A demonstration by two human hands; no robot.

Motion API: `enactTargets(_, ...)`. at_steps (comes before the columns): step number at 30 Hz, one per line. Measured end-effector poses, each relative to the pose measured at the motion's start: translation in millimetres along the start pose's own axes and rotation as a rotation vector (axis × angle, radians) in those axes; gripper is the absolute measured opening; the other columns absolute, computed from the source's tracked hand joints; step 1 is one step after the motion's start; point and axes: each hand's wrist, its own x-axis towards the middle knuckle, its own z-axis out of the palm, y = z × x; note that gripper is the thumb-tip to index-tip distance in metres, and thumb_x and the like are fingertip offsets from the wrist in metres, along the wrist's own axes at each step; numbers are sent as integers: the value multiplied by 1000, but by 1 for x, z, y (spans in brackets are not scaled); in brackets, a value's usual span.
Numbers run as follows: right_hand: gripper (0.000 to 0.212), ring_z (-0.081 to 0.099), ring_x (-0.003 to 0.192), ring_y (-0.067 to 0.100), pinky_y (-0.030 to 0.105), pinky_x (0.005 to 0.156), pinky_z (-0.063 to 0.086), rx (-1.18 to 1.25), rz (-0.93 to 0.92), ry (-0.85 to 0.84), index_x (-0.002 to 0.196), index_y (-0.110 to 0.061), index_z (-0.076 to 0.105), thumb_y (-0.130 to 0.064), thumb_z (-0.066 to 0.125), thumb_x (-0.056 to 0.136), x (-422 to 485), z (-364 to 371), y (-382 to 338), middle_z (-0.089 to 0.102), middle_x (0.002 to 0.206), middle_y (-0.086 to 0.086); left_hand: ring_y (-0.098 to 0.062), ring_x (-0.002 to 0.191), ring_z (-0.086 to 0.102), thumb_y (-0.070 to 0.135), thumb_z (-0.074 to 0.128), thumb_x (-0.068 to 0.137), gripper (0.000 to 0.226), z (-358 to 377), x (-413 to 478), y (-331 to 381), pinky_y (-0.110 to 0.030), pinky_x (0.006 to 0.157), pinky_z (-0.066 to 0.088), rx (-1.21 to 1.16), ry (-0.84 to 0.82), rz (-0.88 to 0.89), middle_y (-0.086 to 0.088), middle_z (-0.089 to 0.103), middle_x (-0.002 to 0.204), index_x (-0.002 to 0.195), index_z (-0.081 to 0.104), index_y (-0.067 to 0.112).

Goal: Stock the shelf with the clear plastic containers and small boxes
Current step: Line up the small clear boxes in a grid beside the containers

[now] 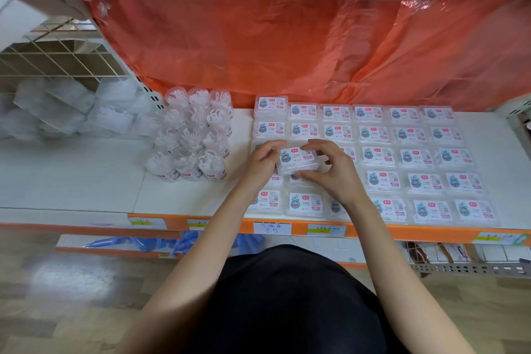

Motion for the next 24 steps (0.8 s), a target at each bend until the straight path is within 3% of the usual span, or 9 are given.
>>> enactTargets(2,49,54,101,0,2,81,34,-4,14,39,114,-22,66,-22,88,70,2,0,4,58,122,-13,7,77,54,17,42,103,30,2,0,-1,-12,76,44,87,76,53,12,57,86,130,56,19)
enactTargets(3,48,53,101,2,2,82,34,-10,19,64,114,-22,66,-20,88,71,3,1,7,58,123,-12,7,90,56,21,44,103,31,2,1,-4,-13,84,44,195,140,112,14,60,99,132,55,19)
enactTargets(6,47,52,104,5,2,83,36,-34,52,151,115,-19,65,-17,86,73,9,1,16,56,121,-13,-18,129,44,25,47,100,38,-1,10,-17,-34,108,33,697,269,317,3,52,139,137,52,18)
enactTargets(9,46,54,106,11,9,80,39,-69,82,225,115,-18,64,-20,85,75,17,2,25,57,122,-9,-22,144,25,28,48,98,48,3,18,-24,-37,116,16,928,209,322,-1,32,156,145,42,17)
enactTargets(13,48,55,113,17,26,81,50,-82,94,286,117,-18,61,-23,84,77,24,5,35,57,128,-4,-23,149,11,36,41,101,50,17,23,-36,-38,119,5,1025,120,304,-5,20,161,147,37,17)
enactTargets(16,49,53,119,17,14,75,48,-74,84,288,119,-16,58,-19,83,78,33,3,38,54,132,0,-26,148,15,39,35,101,51,21,24,-45,-41,120,9,1116,112,292,-8,22,160,146,36,17)
enactTargets(21,48,53,120,19,31,100,45,-112,134,303,121,-14,57,-19,81,80,54,-6,38,56,130,1,-28,145,25,45,19,94,61,23,23,-47,-44,118,19,1160,149,295,-9,32,156,142,43,15)
enactTargets(24,49,55,115,21,36,98,47,-133,156,283,121,-15,57,-23,81,80,69,-10,40,56,128,0,-28,145,25,44,22,94,61,23,22,-47,-44,118,18,1135,147,299,-9,32,156,142,44,14)
